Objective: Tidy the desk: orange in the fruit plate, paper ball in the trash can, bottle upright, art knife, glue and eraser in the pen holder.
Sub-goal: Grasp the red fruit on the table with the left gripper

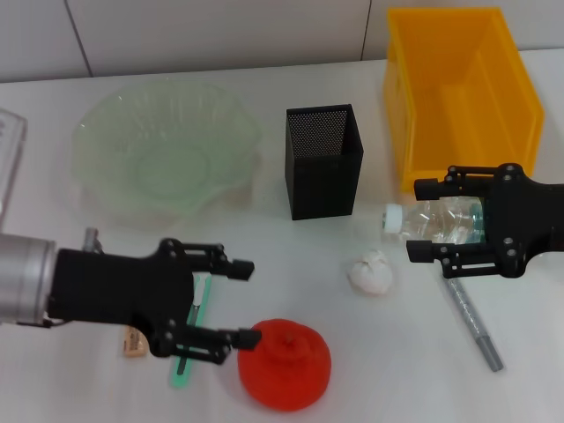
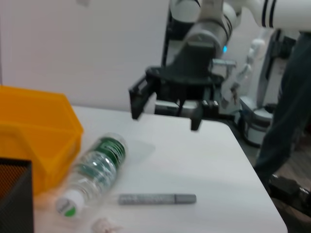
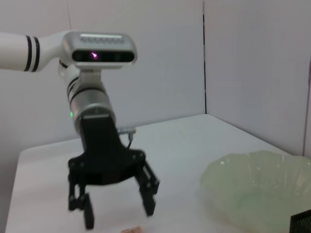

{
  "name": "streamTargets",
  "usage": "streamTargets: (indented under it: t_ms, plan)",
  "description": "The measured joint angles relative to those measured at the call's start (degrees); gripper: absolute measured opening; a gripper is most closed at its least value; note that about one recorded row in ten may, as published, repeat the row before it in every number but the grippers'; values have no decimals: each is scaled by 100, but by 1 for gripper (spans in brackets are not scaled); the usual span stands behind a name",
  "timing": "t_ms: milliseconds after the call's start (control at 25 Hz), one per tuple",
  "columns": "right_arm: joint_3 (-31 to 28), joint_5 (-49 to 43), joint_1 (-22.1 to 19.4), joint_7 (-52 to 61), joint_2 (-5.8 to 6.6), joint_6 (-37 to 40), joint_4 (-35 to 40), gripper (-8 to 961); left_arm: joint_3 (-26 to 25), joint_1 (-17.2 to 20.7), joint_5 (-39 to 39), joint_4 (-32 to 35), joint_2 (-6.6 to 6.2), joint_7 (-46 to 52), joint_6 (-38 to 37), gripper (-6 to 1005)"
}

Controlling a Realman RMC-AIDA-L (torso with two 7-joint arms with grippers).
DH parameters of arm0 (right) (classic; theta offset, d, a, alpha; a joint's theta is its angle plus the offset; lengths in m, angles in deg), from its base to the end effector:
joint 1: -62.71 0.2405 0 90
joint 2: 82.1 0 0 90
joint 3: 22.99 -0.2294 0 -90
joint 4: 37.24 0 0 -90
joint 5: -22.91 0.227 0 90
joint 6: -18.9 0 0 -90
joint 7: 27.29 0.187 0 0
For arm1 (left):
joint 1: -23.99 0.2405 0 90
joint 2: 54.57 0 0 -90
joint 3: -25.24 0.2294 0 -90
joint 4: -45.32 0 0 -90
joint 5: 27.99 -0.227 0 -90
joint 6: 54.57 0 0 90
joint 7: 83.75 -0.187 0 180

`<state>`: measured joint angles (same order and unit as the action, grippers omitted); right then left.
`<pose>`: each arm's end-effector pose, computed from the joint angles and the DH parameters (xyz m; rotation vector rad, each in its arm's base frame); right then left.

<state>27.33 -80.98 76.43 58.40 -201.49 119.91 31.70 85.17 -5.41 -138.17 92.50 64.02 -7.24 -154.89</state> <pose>0.2146 0.2984 0.0450 -2.7650 0.3324 0.6491 -0.1856 0.3020 -0.0422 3.0122 0.1545 0.5995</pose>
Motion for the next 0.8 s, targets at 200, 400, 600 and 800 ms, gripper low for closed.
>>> streamTargets:
  t_ms: [200, 400, 600, 800]
  plan:
    - [-9, -4, -2, 34, 3, 7, 4, 763, 398, -32, 44, -423, 28, -209, 287, 742]
    - [5, 5, 4, 41, 4, 11, -6, 763, 606, -207, 79, -1033, 50, -374, 664, 737]
    - [13, 9, 24, 44, 4, 14, -4, 763, 748, -266, 200, -1207, 54, -430, 766, 731]
    - [37, -4, 36, 55, 4, 15, -4, 762, 932, -275, 206, -1221, 54, -316, 923, 725]
